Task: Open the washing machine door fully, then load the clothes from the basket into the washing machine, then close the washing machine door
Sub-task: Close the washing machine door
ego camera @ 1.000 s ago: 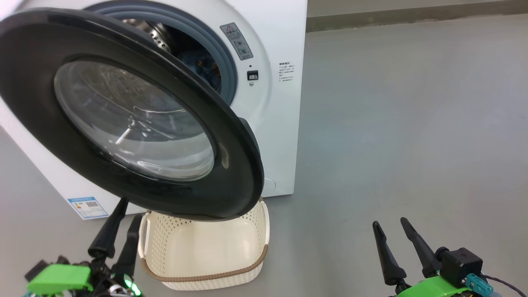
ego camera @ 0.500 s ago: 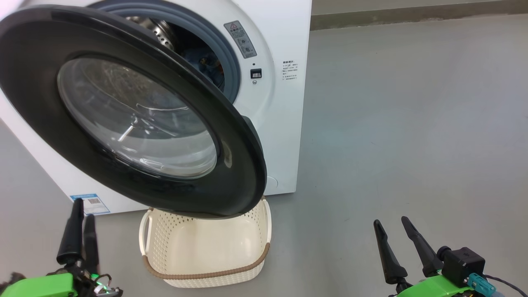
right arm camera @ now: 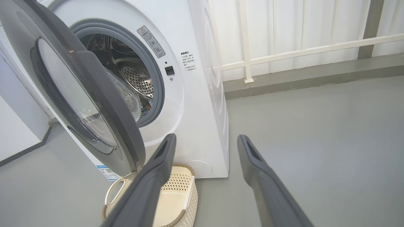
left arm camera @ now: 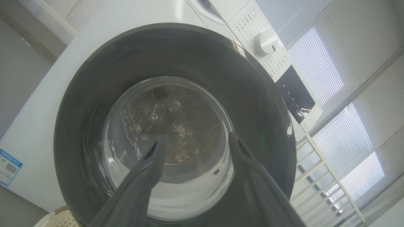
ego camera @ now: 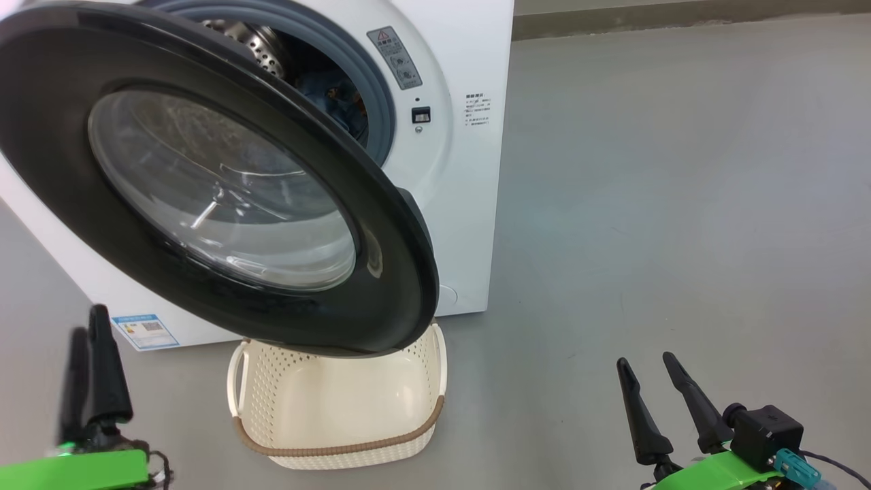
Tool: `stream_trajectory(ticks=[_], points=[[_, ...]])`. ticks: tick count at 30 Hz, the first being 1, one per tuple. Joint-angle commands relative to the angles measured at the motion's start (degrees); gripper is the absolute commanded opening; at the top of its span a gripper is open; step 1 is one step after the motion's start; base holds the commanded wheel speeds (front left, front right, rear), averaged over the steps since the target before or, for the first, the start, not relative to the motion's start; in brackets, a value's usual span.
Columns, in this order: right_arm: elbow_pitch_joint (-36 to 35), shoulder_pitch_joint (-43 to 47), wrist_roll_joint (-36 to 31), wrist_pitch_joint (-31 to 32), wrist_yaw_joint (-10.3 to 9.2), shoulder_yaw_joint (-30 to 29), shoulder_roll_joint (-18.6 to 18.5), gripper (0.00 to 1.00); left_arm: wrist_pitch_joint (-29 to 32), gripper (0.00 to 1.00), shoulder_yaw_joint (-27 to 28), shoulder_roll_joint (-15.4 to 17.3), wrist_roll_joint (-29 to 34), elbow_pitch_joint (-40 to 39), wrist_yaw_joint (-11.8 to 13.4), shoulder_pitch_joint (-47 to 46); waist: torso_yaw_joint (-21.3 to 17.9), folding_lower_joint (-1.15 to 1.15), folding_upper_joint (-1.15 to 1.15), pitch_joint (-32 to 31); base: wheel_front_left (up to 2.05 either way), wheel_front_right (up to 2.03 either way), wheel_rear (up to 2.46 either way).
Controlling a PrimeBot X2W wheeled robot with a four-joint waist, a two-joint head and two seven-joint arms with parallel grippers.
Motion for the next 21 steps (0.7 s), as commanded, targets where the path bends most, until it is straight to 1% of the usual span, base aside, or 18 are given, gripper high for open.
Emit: stream_trajectory(ticks=[1,4,5,8,9,13,15,21], points=[[-1.77,-1.15,0.08,-0.69,0.51,1.58,-0.15,1.00,-0.31,1.00,2.95,1.28,8.53,-2.57,-0.41,-0.94,-0.06,0.00,0.00,0.21,0.00,0.00,0.00],[-1.95,-1.21,-0.16,-0.69,0.51,1.54,-0.15,1.00,-0.33,1.00,3.33,0.97,19.68,-3.15,-0.41,-0.53,-0.15,0.00,0.00,0.37,0.00,0.00,0.00],[-2.01,-1.24,-0.24,-0.69,0.51,1.54,-0.15,1.00,-0.33,1.00,2.83,1.42,23.62,-3.15,-0.41,-0.29,-0.20,0.00,0.00,0.40,0.00,0.00,0.00],[-2.17,-1.30,-0.51,-0.69,0.51,1.53,-0.15,1.00,-0.33,1.00,2.41,1.18,32.31,-2.55,-0.41,0.37,-0.30,0.00,0.00,0.43,0.00,0.00,0.00],[-2.17,-1.30,-0.51,-0.69,0.51,1.53,-0.15,1.00,-0.33,1.00,2.41,1.18,32.31,-2.55,-0.41,0.37,-0.30,0.00,0.00,0.43,0.00,0.00,0.00],[-2.50,-1.36,-1.01,-0.69,0.51,1.40,-0.15,1.00,-0.34,1.00,1.43,1.28,40.74,-1.30,-0.41,1.57,-0.39,0.00,0.00,0.40,0.00,0.00,0.00],[-2.70,-1.31,-1.24,-0.69,0.51,1.31,-0.15,1.00,-0.34,1.00,1.10,0.88,43.65,-0.07,-0.41,2.50,-0.40,0.00,0.00,0.33,0.00,0.00,0.00],[-3.07,-1.05,-1.68,-0.69,0.51,1.30,-0.15,1.00,-0.34,1.00,1.01,-0.67,47.56,2.26,-0.41,4.29,-0.46,0.00,0.00,0.15,0.00,0.00,0.00]])
